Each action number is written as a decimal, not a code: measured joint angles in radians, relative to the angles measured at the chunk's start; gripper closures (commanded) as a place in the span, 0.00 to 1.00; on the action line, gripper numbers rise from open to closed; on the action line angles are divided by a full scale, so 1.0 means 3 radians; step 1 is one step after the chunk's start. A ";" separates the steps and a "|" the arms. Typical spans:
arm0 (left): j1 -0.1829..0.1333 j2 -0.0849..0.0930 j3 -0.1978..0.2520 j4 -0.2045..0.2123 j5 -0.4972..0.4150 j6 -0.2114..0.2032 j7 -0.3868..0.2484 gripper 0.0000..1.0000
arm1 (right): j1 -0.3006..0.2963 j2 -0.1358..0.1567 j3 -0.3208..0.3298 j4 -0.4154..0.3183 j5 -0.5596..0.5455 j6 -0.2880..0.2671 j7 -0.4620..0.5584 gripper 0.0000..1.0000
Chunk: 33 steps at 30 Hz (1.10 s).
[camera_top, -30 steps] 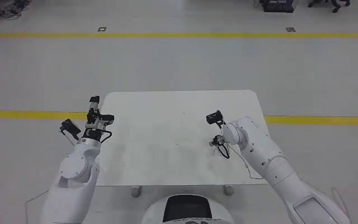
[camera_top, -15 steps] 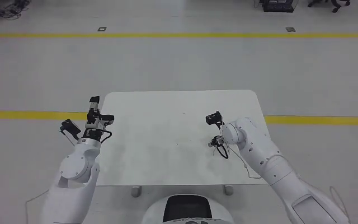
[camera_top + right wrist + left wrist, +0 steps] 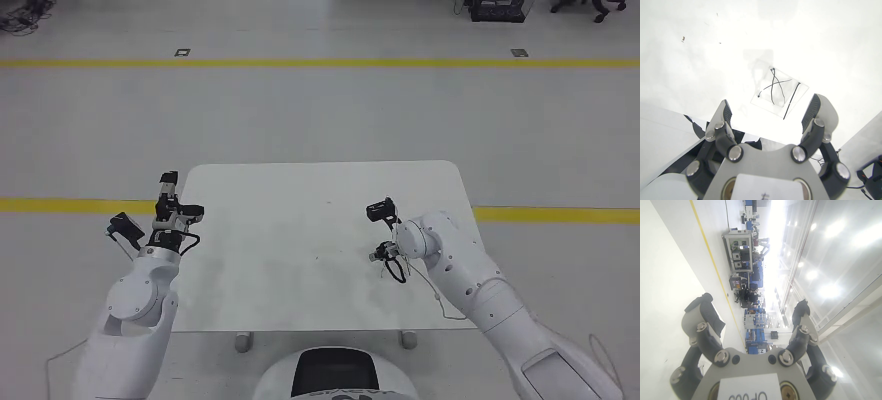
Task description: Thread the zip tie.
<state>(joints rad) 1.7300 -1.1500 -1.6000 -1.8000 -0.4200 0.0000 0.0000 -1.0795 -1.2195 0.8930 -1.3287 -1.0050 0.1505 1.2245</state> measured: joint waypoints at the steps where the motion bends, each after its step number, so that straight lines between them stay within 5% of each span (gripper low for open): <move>1: 0.0000 0.0000 0.0000 0.0000 0.0000 0.0000 0.0000 0.00 | -0.0014 -0.0001 0.0003 0.0017 0.0001 0.0010 -0.0044 0.00; 33: 0.0000 0.0000 0.0000 0.0000 0.0000 0.0000 0.0000 0.00 | -0.0130 0.0012 0.0086 0.0016 -0.0091 0.0024 -0.0218 0.00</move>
<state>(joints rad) 1.7300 -1.1500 -1.6000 -1.8000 -0.4200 0.0000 0.0000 -1.1185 -1.2160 0.9189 -1.3238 -1.0323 0.1578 1.1590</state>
